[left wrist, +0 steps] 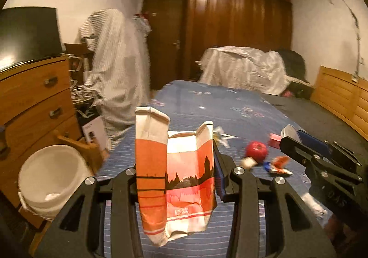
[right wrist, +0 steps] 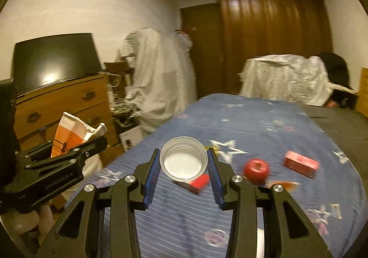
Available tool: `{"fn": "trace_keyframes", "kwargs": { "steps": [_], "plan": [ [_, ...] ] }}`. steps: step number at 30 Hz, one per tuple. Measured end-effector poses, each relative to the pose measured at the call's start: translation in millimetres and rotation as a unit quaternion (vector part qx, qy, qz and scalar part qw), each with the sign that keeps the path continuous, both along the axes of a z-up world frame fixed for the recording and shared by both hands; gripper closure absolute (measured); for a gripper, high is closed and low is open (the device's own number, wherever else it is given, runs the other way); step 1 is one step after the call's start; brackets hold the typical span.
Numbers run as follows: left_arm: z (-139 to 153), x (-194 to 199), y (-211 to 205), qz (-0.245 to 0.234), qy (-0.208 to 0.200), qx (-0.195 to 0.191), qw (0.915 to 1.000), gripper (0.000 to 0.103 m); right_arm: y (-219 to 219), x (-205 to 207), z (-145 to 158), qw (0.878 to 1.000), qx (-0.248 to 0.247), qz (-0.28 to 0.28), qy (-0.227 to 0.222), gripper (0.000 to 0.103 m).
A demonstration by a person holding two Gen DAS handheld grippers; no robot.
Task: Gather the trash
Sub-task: 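Carry the paper wrapper and plastic cup in both tools over the white bucket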
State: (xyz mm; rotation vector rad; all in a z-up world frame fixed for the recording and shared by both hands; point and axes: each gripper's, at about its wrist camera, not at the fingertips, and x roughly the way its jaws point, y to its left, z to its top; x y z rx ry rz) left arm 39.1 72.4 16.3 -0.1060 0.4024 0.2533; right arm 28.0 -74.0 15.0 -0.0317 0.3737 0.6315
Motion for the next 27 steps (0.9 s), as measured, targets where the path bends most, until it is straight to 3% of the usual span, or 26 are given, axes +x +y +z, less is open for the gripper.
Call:
{"fn": "trace_keyframes", "kwargs": {
  "steps": [10,18,22,27],
  "plan": [
    [10,-31,112,0.111,0.012,-0.008,0.9937,0.064,146,1,32,0.994,-0.022,0.109,0.000,0.062],
    [13,-54,188,0.169,0.032,-0.016,0.9849,0.064,264,-3,47,0.982,-0.054,0.181,0.009,0.061],
    [9,-61,227,0.190,0.050,-0.028,0.9802,0.064,332,1,44,0.970,-0.084,0.224,0.031,0.061],
    [-6,-57,275,0.193,0.089,-0.059,0.9753,0.064,407,26,21,0.950,-0.128,0.268,0.094,0.061]
  ]
}}
